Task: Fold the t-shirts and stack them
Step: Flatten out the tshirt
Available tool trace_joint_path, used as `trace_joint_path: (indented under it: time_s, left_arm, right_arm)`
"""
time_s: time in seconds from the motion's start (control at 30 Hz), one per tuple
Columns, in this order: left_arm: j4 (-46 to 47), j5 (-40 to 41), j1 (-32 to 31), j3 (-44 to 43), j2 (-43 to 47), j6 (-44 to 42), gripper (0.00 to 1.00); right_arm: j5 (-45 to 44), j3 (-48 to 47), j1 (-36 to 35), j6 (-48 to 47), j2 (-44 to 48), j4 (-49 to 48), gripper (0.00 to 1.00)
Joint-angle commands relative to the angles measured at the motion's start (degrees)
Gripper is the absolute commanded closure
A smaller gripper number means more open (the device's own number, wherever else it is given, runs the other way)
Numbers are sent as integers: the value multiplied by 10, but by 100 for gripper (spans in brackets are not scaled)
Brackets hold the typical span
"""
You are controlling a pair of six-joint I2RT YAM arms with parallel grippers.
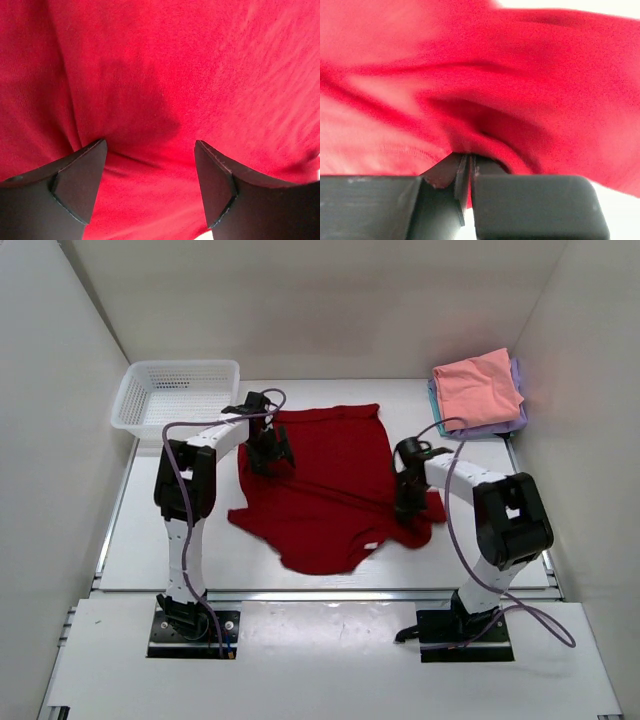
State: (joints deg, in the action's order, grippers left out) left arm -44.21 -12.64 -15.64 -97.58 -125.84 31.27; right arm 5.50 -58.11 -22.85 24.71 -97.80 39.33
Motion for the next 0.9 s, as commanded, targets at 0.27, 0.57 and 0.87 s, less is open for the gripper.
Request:
trace_joint_path:
  time_s: [0.27, 0.57, 0.87]
  left_arm:
    - [-8, -15, -16, 219, 166, 22, 17]
    - [39, -55, -12, 195, 248, 90, 15]
    - [17, -1, 75, 195, 275, 88, 16]
  right_arm:
    - [-191, -185, 170, -85, -117, 79, 100]
    - [-222, -299, 111, -121, -57, 138, 79]
    - [-78, -135, -85, -13, 81, 139, 65]
